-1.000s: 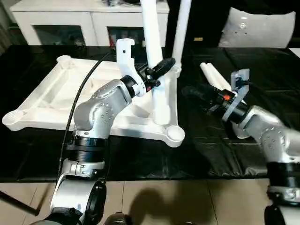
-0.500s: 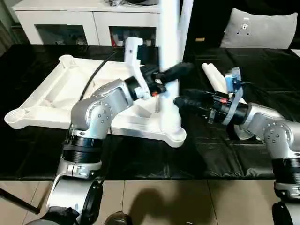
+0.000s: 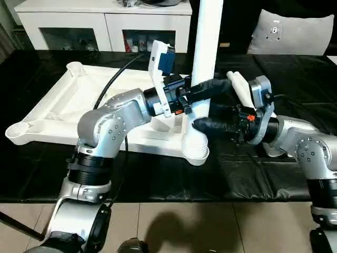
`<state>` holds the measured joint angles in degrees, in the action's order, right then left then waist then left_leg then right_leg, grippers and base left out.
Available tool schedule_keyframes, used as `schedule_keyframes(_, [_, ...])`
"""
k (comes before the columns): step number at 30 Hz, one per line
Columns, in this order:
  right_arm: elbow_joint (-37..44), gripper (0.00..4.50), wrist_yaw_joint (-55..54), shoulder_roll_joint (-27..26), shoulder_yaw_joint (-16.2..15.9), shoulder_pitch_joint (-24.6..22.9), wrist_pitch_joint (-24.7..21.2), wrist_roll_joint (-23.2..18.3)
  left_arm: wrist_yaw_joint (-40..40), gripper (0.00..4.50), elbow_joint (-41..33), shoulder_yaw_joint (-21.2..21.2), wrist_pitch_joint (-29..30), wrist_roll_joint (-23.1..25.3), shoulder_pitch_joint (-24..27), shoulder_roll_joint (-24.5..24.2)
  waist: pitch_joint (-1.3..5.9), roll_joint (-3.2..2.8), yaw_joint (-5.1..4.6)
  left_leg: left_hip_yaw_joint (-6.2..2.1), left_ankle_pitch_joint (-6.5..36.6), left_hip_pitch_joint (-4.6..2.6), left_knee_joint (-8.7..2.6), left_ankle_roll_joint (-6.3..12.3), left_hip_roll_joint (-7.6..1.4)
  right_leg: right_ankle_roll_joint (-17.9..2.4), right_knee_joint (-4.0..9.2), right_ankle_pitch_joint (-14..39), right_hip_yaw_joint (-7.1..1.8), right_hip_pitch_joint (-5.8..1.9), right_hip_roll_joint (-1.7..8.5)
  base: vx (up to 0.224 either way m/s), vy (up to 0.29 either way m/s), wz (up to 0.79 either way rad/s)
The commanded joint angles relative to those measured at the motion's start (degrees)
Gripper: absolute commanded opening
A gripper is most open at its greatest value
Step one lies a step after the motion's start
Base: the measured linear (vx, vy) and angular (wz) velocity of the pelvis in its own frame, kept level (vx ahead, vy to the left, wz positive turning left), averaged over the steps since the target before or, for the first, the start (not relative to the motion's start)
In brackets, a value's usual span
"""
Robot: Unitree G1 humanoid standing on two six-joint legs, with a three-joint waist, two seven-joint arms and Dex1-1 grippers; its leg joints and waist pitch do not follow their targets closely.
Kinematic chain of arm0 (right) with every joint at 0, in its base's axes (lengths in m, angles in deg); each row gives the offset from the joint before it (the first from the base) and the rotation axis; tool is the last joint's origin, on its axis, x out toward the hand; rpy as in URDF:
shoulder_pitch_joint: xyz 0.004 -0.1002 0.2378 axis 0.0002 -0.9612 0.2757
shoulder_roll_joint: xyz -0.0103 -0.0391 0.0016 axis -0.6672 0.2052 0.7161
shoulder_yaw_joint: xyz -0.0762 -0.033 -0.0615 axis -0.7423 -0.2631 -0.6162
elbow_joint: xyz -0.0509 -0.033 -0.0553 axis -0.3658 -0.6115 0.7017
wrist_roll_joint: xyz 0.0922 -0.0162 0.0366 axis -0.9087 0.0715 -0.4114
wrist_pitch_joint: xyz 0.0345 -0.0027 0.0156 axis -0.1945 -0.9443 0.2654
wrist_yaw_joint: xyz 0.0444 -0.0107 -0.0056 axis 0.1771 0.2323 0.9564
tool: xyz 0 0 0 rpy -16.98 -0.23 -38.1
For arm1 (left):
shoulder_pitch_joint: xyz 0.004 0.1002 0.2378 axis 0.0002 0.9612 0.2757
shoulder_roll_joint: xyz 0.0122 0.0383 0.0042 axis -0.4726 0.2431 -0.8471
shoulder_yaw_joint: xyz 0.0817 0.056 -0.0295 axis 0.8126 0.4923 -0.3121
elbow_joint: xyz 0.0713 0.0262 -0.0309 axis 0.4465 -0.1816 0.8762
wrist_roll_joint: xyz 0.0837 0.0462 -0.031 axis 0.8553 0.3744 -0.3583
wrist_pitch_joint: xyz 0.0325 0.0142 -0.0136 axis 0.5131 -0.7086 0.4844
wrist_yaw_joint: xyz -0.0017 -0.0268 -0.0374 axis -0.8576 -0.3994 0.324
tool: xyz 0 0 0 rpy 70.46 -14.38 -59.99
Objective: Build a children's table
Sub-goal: Pick table leg
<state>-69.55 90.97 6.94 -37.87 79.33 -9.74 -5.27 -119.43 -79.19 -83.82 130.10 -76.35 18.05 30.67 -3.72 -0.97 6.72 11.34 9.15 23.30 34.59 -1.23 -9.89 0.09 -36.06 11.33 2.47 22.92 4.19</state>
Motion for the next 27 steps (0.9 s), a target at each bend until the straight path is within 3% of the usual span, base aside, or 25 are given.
schedule_keyframes(1, [0.7,4.5,1.1,0.6,-0.4,0.2,0.4,-0.2,-1.0,1.88,-1.2,1.0,-0.2,0.1,-0.6,-0.3,4.67,1.24,0.24,-1.42,6.8,-1.64,-3.12,2.36,-2.93,-12.3,4.32,9.2,-2.06,-2.72,4.06,0.0,0.0,0.0])
schedule_keyframes(14, [0.4,4.5,3.7,1.0,-1.8,0.7,1.0,0.3,-2.7,1.88,-1.8,1.9,-0.4,-0.1,-0.3,-0.8,4.73,1.3,0.26,-1.39,6.2,-1.61,-2.98,2.78,-2.91,-12.9,4.16,8.2,-2.04,-2.79,4.04,0.0,0.0,0.0])
schedule_keyframes(15, [0.4,4.5,3.8,1.0,-1.7,0.7,1.0,0.3,-2.7,1.88,-1.9,1.9,-0.4,-0.1,-0.3,-0.8,4.73,0.99,0.35,-1.45,6.3,-1.63,-2.97,2.71,-2.92,-12.9,4.13,8.3,-2.04,-2.75,4.08,0.0,0.0,0.0])
schedule_keyframes(18, [0.5,4.5,4.2,1.1,-1.7,0.7,0.8,0.0,-2.9,1.88,-1.9,2.1,-0.4,0.0,-0.3,-0.8,4.71,1.15,0.3,-1.44,6.7,-1.65,-3.01,2.55,-2.94,-13.0,4.19,8.4,-2.02,-2.78,4.03,0.0,0.0,0.0])
schedule_keyframes(19, [0.5,4.5,4.7,1.3,-1.9,0.6,0.9,0.1,-3.0,1.88,-2.0,2.1,-0.4,0.0,-0.3,-0.7,4.74,1.58,0.27,-1.37,6.6,-1.65,-3.01,2.64,-2.94,-13.0,4.21,8.3,-2.02,-2.82,4.02,0.0,0.0,0.0])
schedule_keyframes(24, [0.7,4.5,5.5,0.9,-2.2,0.8,0.4,-0.2,-3.3,1.88,-2.8,2.5,-0.1,-0.1,0.3,-0.8,4.71,1.33,0.26,-1.4,6.5,-1.62,-2.96,2.77,-2.96,-13.1,4.15,8.5,-2.03,-2.77,4.05,0.0,0.0,0.0])
schedule_keyframes(27, [0.7,4.14,6.0,1.0,-2.3,0.9,-0.2,-0.5,-3.4,1.88,-3.0,2.8,-0.3,0.1,0.4,-0.7,4.75,1.33,0.3,-1.4,6.3,-1.66,-2.94,2.86,-2.97,-13.1,4.09,8.4,-2.03,-2.74,4.03,0.0,0.0,0.0])
